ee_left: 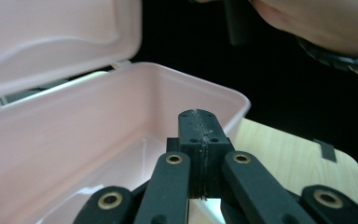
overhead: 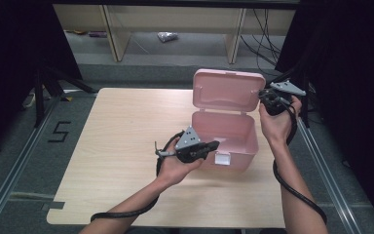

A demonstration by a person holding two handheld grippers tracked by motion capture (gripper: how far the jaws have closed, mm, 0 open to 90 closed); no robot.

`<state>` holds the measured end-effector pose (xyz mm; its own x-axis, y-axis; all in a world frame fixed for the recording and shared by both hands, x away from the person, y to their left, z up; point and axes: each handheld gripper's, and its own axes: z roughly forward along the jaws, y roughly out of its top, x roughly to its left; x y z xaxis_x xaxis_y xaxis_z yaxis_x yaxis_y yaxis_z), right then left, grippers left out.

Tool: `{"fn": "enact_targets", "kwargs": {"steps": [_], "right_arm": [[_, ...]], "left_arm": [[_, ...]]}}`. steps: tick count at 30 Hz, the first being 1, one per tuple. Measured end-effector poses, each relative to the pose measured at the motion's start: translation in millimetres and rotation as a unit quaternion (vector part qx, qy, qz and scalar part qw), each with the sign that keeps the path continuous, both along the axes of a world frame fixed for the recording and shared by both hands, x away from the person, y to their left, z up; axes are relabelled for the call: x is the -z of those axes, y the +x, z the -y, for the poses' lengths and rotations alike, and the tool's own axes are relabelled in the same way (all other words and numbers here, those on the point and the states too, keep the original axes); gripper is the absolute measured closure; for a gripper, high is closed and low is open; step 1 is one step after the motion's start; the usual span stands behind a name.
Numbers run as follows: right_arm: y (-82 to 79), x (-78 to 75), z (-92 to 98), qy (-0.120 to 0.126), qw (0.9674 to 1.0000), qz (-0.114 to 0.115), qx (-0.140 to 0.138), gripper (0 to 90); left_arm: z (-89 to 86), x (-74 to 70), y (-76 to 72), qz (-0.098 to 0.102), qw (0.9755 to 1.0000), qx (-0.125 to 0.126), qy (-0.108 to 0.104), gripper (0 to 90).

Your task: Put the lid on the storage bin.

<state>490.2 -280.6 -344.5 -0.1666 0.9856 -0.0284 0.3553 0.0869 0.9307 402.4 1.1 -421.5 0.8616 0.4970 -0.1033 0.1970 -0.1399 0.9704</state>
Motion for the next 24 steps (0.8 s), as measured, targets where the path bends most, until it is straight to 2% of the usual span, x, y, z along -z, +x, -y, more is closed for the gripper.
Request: {"fn": "enact_targets", "kwargs": {"steps": [3, 6, 8, 12, 14, 22, 23, 24], "right_arm": [[-1.7, 0.1, -0.2, 0.003, 1.0000, -0.002, 0.002, 89.7], [-2.8, 0.4, 0.5, 0.003, 1.0000, 0.000, 0.000, 89.7], [-3.0, 1.1, 1.3, -0.004, 1.0000, 0.005, -0.004, 89.6], [-6.1, 2.0, -0.4, 0.010, 0.9999, 0.004, 0.005, 89.6], [-6.0, 2.8, 1.3, -0.003, 0.9999, 0.011, -0.001, 89.6], [-11.1, 4.6, -0.6, 0.005, 0.9999, 0.015, 0.004, 89.4], [-11.2, 5.0, 0.7, -0.004, 0.9998, 0.021, 0.002, 89.4], [-12.9, 4.8, -0.8, 0.004, 0.9999, 0.016, 0.005, 89.3]], "left_arm": [[-7.3, -6.5, 6.6, 0.005, 0.9997, -0.013, -0.019, 89.7], [-12.8, -11.1, 12.1, 0.005, 0.9993, -0.025, -0.028, 89.7], [-16.1, -13.8, 15.6, 0.003, 0.9990, -0.032, -0.031, 89.7], [-20.9, -18.3, 20.2, 0.006, 0.9987, -0.041, -0.031, 89.7], [-22.8, -19.4, 21.2, 0.006, 0.9986, -0.043, -0.030, 89.7], [-27.8, -20.7, 23.3, 0.008, 0.9982, -0.051, -0.032, 89.6], [-28.1, -20.9, 23.4, 0.007, 0.9981, -0.052, -0.033, 89.5], [-28.3, -21.2, 23.5, 0.007, 0.9979, -0.054, -0.035, 89.5]]}}
